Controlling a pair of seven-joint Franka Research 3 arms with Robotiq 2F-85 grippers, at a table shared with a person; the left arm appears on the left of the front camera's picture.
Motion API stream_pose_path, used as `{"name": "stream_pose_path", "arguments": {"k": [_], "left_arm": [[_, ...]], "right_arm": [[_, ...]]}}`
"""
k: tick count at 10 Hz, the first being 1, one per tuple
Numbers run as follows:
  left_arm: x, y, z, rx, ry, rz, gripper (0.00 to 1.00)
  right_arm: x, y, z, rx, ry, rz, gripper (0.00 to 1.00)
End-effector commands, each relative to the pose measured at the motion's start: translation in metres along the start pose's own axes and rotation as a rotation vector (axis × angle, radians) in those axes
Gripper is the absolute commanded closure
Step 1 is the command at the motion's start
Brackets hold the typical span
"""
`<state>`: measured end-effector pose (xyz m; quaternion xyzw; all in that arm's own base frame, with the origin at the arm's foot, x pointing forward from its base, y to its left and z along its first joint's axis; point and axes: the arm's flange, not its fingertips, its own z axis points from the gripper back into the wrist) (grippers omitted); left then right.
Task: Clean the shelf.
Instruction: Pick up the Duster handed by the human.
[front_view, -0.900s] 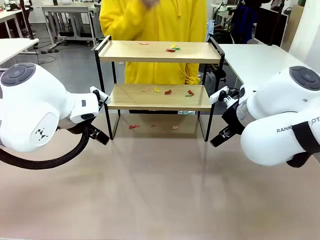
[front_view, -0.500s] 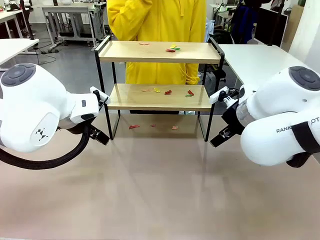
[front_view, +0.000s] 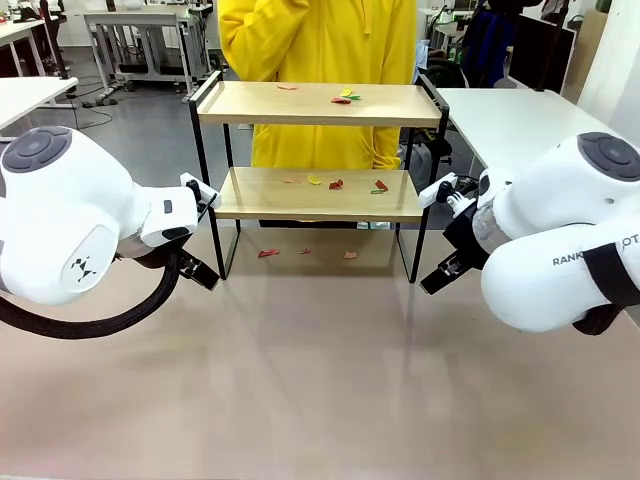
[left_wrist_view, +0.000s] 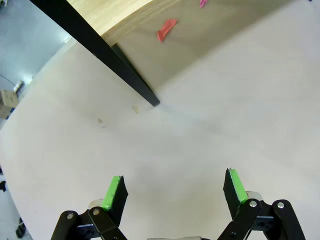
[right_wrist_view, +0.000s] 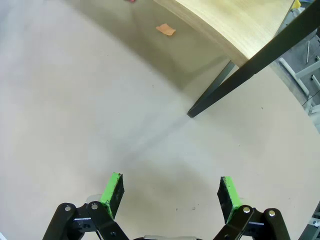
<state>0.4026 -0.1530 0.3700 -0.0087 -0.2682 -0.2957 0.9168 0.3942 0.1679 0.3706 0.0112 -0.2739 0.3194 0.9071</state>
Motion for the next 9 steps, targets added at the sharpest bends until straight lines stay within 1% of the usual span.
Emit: {"name": "stream_pose_path", "arguments": {"k": [1, 2, 4, 6, 7, 8, 9], "left_arm": [[0.000, 0.000, 0.000, 0.000, 0.000, 0.000, 0.00], [0.018, 0.011, 0.029, -0.098, -0.022, -0.016, 0.00], [0.044, 0.042, 0.068, -0.154, -0.052, -0.030, 0.00], [0.063, 0.080, 0.095, -0.286, -0.006, -0.087, 0.00], [0.071, 0.108, 0.102, -0.421, -0.006, -0.151, 0.00], [0.075, 0.136, 0.101, -0.555, -0.022, -0.214, 0.00], [0.077, 0.165, 0.095, -0.657, -0.098, -0.274, 0.00]], "right_arm": [[0.000, 0.000, 0.000, 0.000, 0.000, 0.000, 0.00], [0.027, -0.016, 0.016, 0.037, -0.008, -0.019, 0.00], [0.056, -0.054, 0.047, 0.045, -0.035, -0.059, 0.00], [0.061, -0.088, 0.070, 0.118, -0.058, -0.045, 0.00], [0.057, -0.114, 0.080, 0.153, -0.074, -0.007, 0.00], [0.052, -0.137, 0.083, 0.200, -0.089, 0.041, 0.00], [0.047, -0.161, 0.081, 0.224, -0.104, 0.073, 0.00]]}}
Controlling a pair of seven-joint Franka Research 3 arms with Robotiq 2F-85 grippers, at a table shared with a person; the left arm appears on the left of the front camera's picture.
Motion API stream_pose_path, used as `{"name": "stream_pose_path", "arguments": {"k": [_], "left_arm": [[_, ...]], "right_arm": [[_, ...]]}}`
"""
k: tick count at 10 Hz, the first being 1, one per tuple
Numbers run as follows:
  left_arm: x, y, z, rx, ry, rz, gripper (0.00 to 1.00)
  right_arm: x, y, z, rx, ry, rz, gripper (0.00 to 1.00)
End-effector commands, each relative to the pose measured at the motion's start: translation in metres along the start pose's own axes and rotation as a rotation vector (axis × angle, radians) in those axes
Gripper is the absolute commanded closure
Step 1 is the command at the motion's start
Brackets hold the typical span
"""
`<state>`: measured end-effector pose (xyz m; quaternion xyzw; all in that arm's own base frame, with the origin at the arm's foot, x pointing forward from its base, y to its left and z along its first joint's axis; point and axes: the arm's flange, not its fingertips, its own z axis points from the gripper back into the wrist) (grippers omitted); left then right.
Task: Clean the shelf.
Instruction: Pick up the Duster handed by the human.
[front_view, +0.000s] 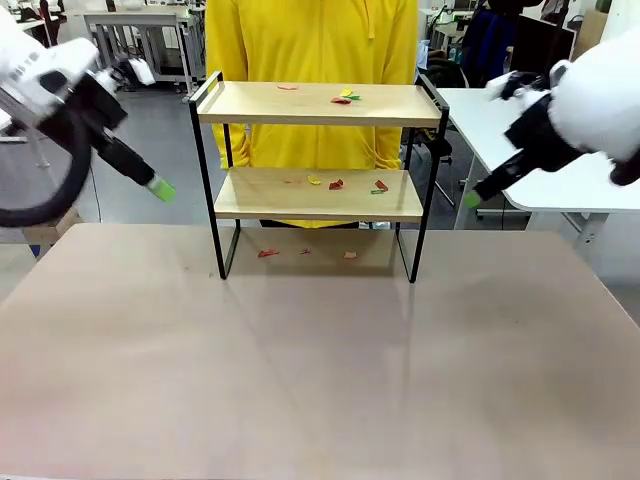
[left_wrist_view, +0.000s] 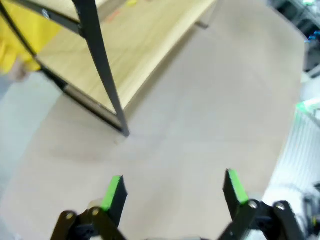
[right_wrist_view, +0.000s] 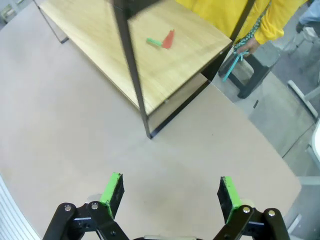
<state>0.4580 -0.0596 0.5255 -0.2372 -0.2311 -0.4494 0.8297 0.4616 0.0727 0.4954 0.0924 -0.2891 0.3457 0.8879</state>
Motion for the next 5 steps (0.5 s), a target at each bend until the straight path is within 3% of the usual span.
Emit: {"name": "stream_pose_path", "arguments": {"k": [1, 2, 3, 4, 5], "left_arm": [[-0.008, 0.070, -0.002, -0.219, -0.038, -0.152, 0.00], [-0.019, 0.087, -0.001, -0.220, -0.056, -0.178, 0.00], [-0.031, 0.107, 0.001, -0.233, -0.153, -0.384, 0.00], [-0.043, 0.114, 0.000, -0.216, -0.184, -0.449, 0.00], [-0.051, 0.117, -0.001, -0.219, -0.192, -0.430, 0.00]], "right_arm": [[-0.014, -0.045, -0.007, 0.176, -0.030, 0.163, 0.00], [-0.023, -0.058, -0.011, 0.250, -0.059, 0.232, 0.00], [-0.032, -0.075, -0.014, 0.316, -0.109, 0.360, 0.00], [-0.040, -0.076, -0.019, 0.299, -0.100, 0.407, 0.00], [-0.043, -0.079, -0.022, 0.310, -0.139, 0.349, 0.00]]}}
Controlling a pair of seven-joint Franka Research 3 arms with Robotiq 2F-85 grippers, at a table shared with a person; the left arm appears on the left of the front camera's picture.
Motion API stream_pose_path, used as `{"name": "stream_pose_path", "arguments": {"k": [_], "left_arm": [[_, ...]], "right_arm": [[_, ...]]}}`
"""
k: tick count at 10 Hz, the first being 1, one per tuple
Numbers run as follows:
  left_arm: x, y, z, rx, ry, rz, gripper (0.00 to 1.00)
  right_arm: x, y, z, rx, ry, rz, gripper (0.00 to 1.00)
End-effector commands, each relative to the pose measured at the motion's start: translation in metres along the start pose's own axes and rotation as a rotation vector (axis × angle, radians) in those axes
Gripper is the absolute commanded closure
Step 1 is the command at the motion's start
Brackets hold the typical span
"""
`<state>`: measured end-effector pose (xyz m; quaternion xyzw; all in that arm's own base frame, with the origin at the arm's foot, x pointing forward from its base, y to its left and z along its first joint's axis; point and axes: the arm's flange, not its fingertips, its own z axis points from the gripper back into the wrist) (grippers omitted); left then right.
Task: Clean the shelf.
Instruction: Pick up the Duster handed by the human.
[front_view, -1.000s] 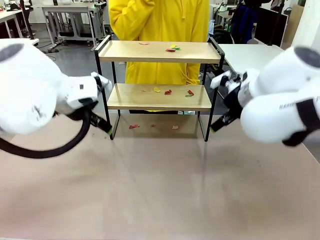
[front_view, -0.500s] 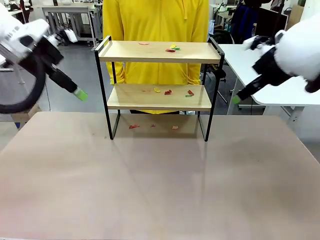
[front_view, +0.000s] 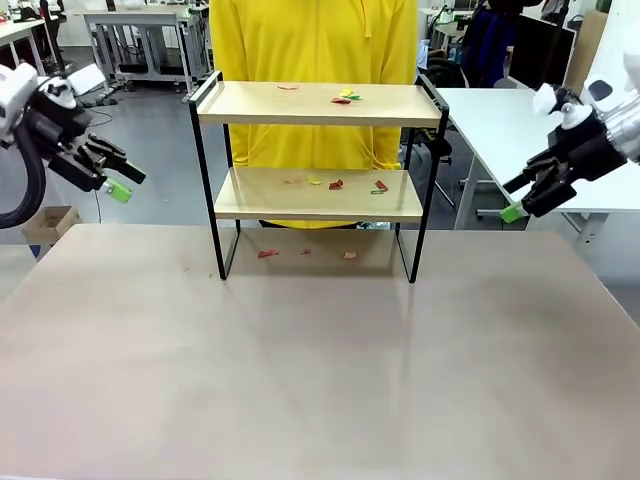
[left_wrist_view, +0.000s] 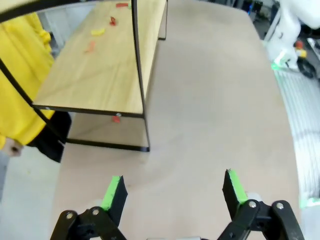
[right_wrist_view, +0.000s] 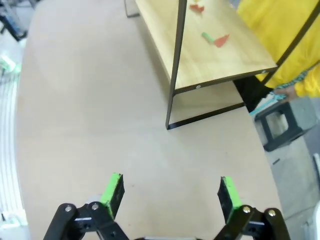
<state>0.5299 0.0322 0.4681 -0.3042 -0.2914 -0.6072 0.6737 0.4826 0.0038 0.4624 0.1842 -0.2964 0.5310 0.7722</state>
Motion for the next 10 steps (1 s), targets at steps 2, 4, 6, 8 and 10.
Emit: {"name": "stream_pose_path", "arguments": {"k": [2, 4, 6, 8, 10], "left_arm": [[0.017, -0.010, -0.002, 0.002, 0.014, 0.062, 0.00], [0.017, -0.010, -0.002, 0.002, 0.014, 0.062, 0.00], [0.011, 0.039, -0.002, -0.066, -0.001, 0.081, 0.00], [-0.014, 0.104, 0.016, -0.093, -0.213, 0.079, 0.00], [-0.054, 0.129, 0.023, -0.114, -0.351, 0.050, 0.00]], "right_arm": [[0.011, 0.007, 0.004, -0.030, 0.020, -0.035, 0.00], [0.011, 0.007, 0.004, -0.030, 0.020, -0.035, 0.00], [0.009, -0.052, 0.005, 0.036, -0.029, -0.026, 0.00], [-0.012, -0.124, -0.001, 0.182, -0.192, 0.000, 0.00], [-0.040, -0.158, -0.016, 0.237, -0.301, 0.046, 0.00]]}}
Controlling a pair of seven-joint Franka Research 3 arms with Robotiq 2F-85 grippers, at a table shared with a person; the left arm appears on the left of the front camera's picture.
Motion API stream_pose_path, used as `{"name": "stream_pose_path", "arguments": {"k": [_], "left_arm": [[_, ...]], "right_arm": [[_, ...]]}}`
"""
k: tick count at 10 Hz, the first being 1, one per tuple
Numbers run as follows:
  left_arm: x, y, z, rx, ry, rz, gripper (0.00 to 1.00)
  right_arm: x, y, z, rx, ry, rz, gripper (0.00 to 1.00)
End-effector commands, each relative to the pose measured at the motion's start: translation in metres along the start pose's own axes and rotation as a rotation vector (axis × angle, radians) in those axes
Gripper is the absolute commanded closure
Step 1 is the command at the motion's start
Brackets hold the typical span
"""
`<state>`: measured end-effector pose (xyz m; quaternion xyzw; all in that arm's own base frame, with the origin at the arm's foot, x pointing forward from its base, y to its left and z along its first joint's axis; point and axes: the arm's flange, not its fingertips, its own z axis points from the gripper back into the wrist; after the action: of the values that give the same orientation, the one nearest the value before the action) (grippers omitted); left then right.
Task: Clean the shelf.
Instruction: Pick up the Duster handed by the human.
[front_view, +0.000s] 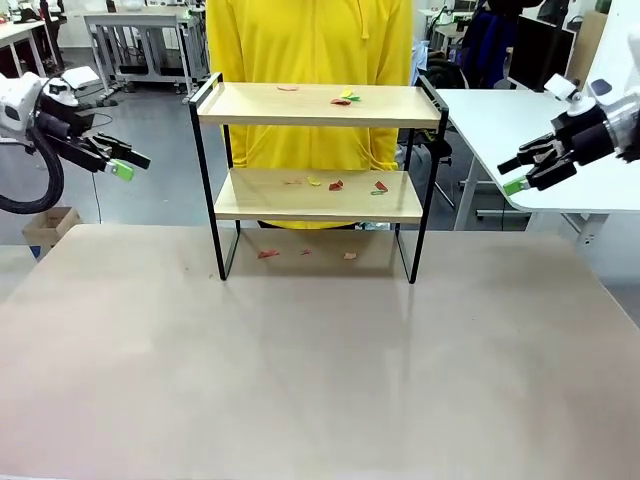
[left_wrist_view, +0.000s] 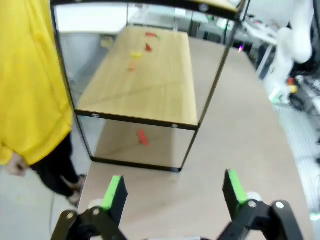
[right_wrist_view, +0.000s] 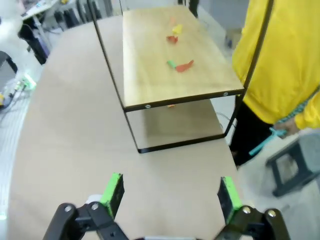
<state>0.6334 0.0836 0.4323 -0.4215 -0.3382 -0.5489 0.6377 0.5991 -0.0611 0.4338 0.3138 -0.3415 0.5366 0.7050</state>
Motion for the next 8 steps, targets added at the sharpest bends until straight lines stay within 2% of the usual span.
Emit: {"name": "stream_pose_path", "arguments": {"k": [1, 3, 5, 8], "left_arm": [[-0.015, 0.026, 0.024, -0.033, -0.135, -0.043, 0.00], [-0.047, 0.035, 0.032, -0.039, -0.243, -0.129, 0.00], [-0.078, 0.027, 0.034, -0.048, -0.331, -0.176, 0.00], [-0.105, 0.024, 0.033, -0.067, -0.389, -0.241, 0.00]], "right_arm": [[-0.020, -0.036, 0.001, 0.076, -0.111, 0.046, 0.00], [-0.051, -0.051, 0.001, 0.085, -0.223, 0.085, 0.00], [-0.073, -0.048, -0.003, 0.093, -0.317, 0.084, 0.00], [-0.095, -0.045, -0.004, 0.063, -0.389, 0.079, 0.00]]}}
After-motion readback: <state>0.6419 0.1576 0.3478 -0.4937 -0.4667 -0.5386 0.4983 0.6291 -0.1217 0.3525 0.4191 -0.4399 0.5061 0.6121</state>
